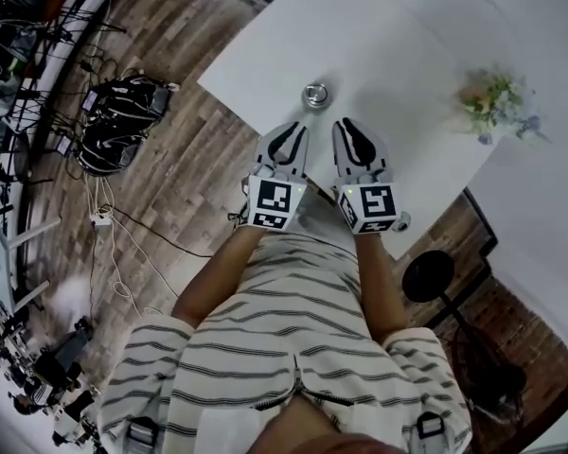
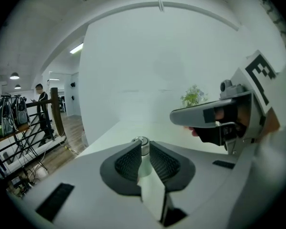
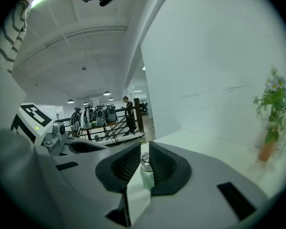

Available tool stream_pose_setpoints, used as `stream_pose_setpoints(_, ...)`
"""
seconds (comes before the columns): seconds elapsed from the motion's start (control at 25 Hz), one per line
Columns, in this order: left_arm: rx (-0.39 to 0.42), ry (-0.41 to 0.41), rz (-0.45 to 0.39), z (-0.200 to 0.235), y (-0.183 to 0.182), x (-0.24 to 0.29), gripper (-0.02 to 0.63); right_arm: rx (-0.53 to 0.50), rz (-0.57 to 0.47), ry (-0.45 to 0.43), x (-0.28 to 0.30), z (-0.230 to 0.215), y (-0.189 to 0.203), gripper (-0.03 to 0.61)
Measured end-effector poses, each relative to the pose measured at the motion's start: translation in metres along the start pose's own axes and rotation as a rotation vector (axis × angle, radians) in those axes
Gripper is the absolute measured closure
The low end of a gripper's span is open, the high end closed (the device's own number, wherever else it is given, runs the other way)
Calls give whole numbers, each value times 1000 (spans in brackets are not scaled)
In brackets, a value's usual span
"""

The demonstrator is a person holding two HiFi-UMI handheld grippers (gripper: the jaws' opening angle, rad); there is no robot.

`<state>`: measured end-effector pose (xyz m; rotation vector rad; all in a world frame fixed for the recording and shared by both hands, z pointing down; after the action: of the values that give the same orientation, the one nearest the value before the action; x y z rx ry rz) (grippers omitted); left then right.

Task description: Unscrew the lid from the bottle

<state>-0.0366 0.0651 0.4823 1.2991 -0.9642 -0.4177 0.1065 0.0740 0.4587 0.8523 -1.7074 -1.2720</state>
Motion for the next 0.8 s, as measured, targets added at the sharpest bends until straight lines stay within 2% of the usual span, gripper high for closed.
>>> stream_pose_setpoints(0.12, 11, 12, 14, 5, 12, 12, 551, 0, 21, -16, 12, -5, 8, 495)
stream_pose_setpoints(0.28, -11, 37, 42, 12, 26, 26, 499, -17, 64, -47, 28, -9, 18, 445)
stream_pose_setpoints(0.4, -26, 64, 48, 16, 32, 40, 485, -28, 90, -71, 41, -13, 25, 403)
stream_pose_setpoints(0.56, 7, 85, 60, 21, 42, 54, 423, -54, 127, -111, 53, -12, 37, 362)
stream_pose_setpoints(0.8, 65, 167, 62, 24, 54, 75, 339, -97, 176, -177, 68, -14, 47, 319)
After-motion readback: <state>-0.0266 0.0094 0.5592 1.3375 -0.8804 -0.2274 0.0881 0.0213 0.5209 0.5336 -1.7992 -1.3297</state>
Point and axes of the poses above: the fingertips, and each gripper's own axes: x forward along the fingers, z to its left, y out of its underside, the point moved 8 cm from there along -x, backward along the fingers, and after that the axes turned 3 degrees about -z, right-handed, at the moved point
